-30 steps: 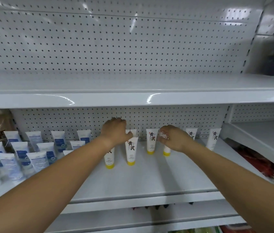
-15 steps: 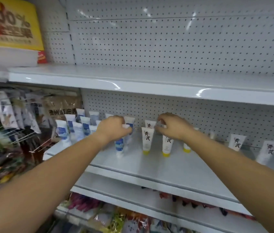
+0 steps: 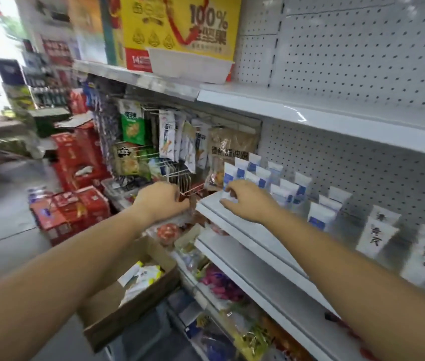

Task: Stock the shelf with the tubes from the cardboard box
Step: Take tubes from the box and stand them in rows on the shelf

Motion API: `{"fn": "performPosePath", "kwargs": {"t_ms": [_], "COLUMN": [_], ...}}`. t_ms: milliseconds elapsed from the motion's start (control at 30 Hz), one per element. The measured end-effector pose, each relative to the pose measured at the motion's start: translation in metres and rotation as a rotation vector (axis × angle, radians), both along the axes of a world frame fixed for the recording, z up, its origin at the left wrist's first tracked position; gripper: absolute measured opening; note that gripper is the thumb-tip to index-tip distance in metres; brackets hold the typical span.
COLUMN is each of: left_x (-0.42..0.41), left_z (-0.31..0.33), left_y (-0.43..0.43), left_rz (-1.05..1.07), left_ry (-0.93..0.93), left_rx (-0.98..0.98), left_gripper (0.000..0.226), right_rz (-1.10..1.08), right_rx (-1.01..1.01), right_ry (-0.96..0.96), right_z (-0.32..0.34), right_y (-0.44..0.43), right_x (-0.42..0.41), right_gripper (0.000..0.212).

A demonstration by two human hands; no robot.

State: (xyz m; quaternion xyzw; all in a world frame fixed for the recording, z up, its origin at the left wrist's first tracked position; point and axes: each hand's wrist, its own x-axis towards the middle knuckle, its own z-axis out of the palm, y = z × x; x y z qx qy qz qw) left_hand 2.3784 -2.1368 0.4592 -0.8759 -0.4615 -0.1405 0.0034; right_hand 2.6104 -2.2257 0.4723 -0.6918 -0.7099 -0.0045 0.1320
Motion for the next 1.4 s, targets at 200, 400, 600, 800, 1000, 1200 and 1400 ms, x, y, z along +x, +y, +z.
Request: {"fn": "performPosePath", "kwargs": {"t_ms": [200, 400, 600, 800, 1000, 1200, 1400], "left_x": [-0.104, -0.179, -0.207, -0.195, -0.181, -0.178, -0.187], "left_z": [-0.050, -0.128, -0.208, -0.277, -0.355, -0.438, -0.518], "left_y": [0.060, 0.097, 0.140, 0.178, 0.223, 0.248, 0.276], "left_rz": [0.156, 0.275, 0.324, 0.373, 0.423, 0.432, 0.414], "left_ry": [0.023, 0.028, 0.106, 0.082, 0.108, 0.185, 0.201], "left_rx": [-0.103, -0.200, -0.363, -0.493, -0.624, -0.748, -0.875], "left_gripper": [0.076, 0.061, 0.052, 0.069, 0.043, 0.043, 0.034], "right_rz": [0.177, 0.251, 0.300, 0.323, 0.327, 0.309, 0.325], "right_rx": [-0.125, -0.233, -0.372, -0.489, -0.598, -0.747, -0.820], "right_ry": [0.033, 0.084, 0.104, 0.085, 0.152, 0.159, 0.096], "right_z": [-0.055, -0.128, -0.198, -0.281, -0.363, -0.446, -0.529], "right_y": [0.097, 0.166, 0.217, 0.279, 0.333, 0.368, 0.399], "right_x": [-0.116, -0.186, -0.210, -0.206, -0.197, -0.196, -0.202], "right_gripper": [0.036, 0.037, 0.046, 0.045, 0.049, 0.047, 0.032]}}
